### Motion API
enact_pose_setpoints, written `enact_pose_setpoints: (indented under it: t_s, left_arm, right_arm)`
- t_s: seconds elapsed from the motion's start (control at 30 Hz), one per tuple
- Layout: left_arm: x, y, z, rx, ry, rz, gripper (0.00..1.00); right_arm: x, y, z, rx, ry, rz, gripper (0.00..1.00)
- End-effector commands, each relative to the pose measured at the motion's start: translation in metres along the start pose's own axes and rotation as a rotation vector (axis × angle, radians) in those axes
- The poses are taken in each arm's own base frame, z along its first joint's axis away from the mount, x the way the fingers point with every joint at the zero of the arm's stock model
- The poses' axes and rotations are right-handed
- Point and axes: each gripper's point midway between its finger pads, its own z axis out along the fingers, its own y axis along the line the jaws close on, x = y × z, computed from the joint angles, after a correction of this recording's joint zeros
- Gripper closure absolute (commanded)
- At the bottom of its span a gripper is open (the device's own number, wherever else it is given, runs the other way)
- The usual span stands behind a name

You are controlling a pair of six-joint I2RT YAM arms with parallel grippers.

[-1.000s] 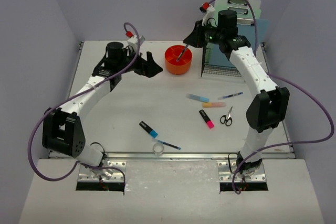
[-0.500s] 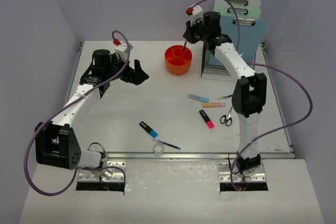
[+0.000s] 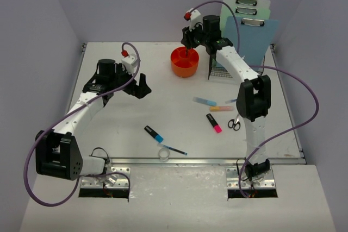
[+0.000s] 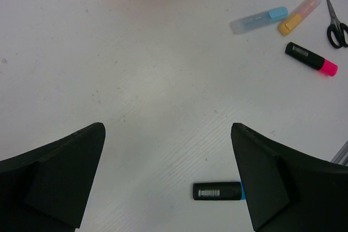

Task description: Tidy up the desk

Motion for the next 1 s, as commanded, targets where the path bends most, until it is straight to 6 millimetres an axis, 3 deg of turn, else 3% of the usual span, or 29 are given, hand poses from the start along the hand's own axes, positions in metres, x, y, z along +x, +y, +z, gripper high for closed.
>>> enact_pose_setpoints:
  t_s: [0.0,0.13,0.17,0.27,0.4,0.53,0.63,0.7,0.83,0.93,0.97]
  left_arm:
    - [-0.013,-0.015,-0.007,0.073,-0.034,0.158,0.06]
    - [0.027,-0.060,0.001,0.243,0.108,0.422,0.21]
    - [0.044,-0.079,0.002,0.299,0.162,0.486,0.23]
    - [0.067,-0.116,0.003,0.405,0.220,0.664,0.32]
    - [0.091,-0.162,0.008,0.521,0.284,0.772,0.43]
    - [0.124,-0.198,0.016,0.601,0.369,0.894,0.53]
    - [0.148,-0.216,0.021,0.650,0.458,0.942,0.57]
    - [0.170,-0.219,0.026,0.681,0.545,0.959,0.59]
    - [0.193,-0.225,0.034,0.721,0.635,0.992,0.61]
    - [0.201,-0.226,0.040,0.728,0.675,1.002,0.61]
    - [0.201,-0.227,0.042,0.728,0.682,1.004,0.61]
  right_arm:
    - [-0.013,0.010,0.003,-0.012,-0.034,-0.079,0.39]
    - [-0.003,0.010,-0.001,-0.003,-0.006,-0.075,0.28]
    - [-0.004,0.011,-0.004,-0.001,-0.001,-0.073,0.25]
    - [-0.013,0.012,-0.020,0.002,0.000,-0.050,0.21]
    - [-0.040,0.008,-0.062,0.006,-0.026,0.025,0.19]
    - [-0.046,-0.008,-0.113,0.008,-0.022,0.191,0.18]
    - [-0.046,-0.019,-0.150,0.001,-0.022,0.307,0.18]
    - [-0.040,-0.030,-0.172,0.001,-0.015,0.379,0.17]
    - [-0.036,-0.042,-0.210,0.018,-0.023,0.431,0.17]
    - [-0.031,-0.038,-0.218,0.006,-0.018,0.433,0.18]
    - [-0.028,-0.046,-0.225,0.025,-0.023,0.438,0.18]
